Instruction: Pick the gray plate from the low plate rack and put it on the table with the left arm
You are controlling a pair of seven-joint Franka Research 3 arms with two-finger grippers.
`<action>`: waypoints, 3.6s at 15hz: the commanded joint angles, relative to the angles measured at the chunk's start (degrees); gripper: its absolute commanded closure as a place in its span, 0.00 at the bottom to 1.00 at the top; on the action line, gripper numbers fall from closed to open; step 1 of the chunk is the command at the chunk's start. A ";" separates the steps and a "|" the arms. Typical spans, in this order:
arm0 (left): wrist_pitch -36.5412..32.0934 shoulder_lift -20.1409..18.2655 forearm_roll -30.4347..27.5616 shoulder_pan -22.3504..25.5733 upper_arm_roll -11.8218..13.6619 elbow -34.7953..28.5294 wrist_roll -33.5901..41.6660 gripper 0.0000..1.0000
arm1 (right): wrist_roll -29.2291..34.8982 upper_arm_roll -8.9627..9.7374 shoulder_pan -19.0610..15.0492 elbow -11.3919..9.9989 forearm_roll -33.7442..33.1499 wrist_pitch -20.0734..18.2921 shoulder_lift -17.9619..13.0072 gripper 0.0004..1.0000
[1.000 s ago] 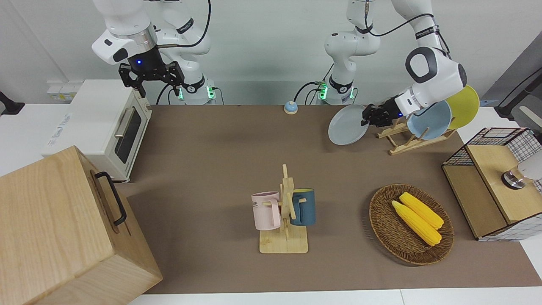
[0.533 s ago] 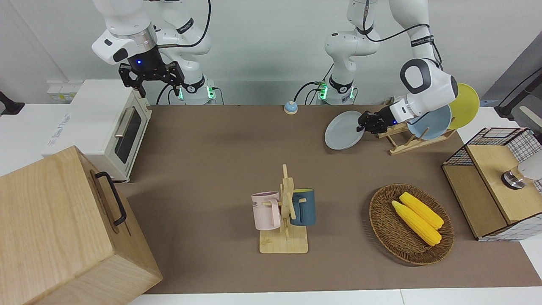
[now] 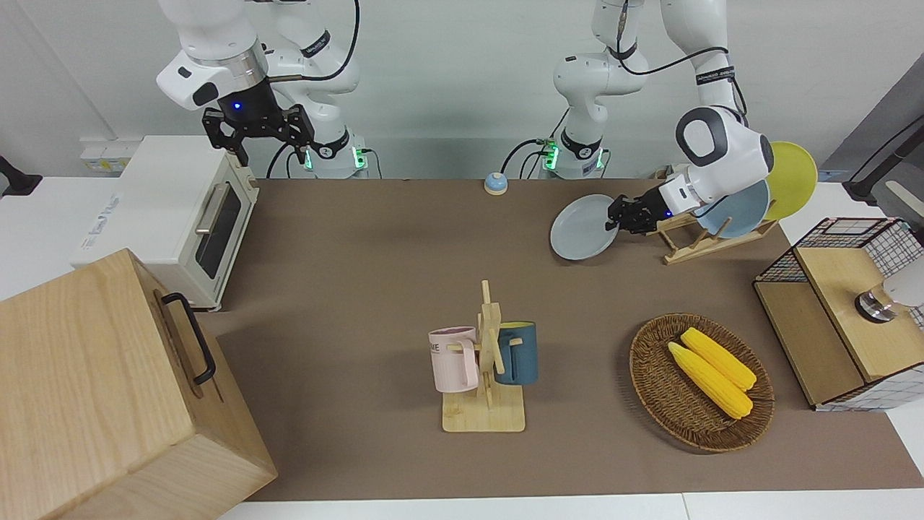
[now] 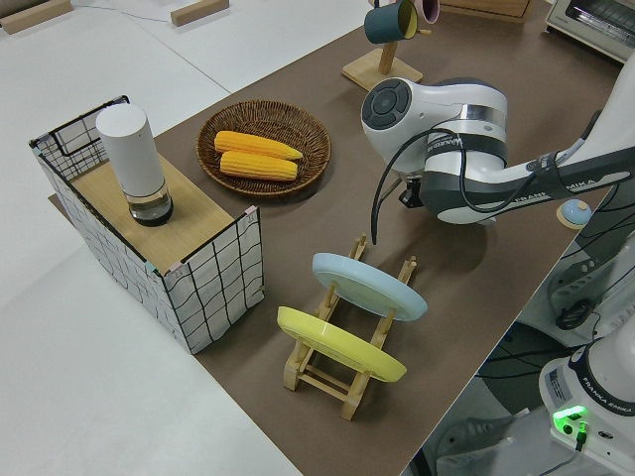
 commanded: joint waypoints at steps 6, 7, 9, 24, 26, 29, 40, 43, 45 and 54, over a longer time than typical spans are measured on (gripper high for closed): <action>3.66 -1.26 5.51 -0.72 -1.56 0.37 -3.63 0.23 | 0.01 0.38 -0.41 0.35 0.34 -0.83 -0.14 0.01; 3.66 -1.35 7.80 -0.72 -2.26 0.99 -4.16 0.09 | -0.08 0.38 -0.41 0.35 0.34 -0.83 -0.14 0.01; 3.66 -2.05 10.97 -0.72 -3.15 1.96 -6.61 0.01 | 0.01 0.38 -0.41 0.35 0.34 -0.83 -0.14 0.01; -7.83 -4.17 21.96 -0.63 -4.38 23.47 -23.57 0.01 | 0.01 0.38 -0.41 0.35 0.34 -0.83 -0.14 0.01; -10.05 -3.99 24.77 -0.63 -4.46 27.17 -25.08 0.01 | 0.01 0.29 -0.41 0.35 0.34 -0.83 -0.14 0.01; -12.33 -4.25 25.57 -0.54 -4.55 32.53 -27.98 0.01 | -0.08 0.29 -0.41 0.35 0.34 -0.83 -0.14 0.01; -21.92 -3.64 29.00 -0.63 -8.06 41.34 -36.33 0.01 | -0.08 0.38 -0.41 0.35 0.34 -0.83 -0.14 0.01; -23.06 -3.55 34.44 -0.63 -10.25 40.99 -35.98 0.01 | -0.08 0.38 -0.41 0.35 0.34 -0.83 -0.14 0.01; -23.15 -3.11 34.71 -0.63 -10.97 40.20 -35.72 0.01 | 0.01 0.29 -0.41 0.35 0.34 -0.83 -0.14 0.01; -12.97 -3.02 34.63 -0.80 -12.11 31.42 -34.49 0.01 | 0.01 0.29 -0.41 0.35 0.34 -0.83 -0.14 0.01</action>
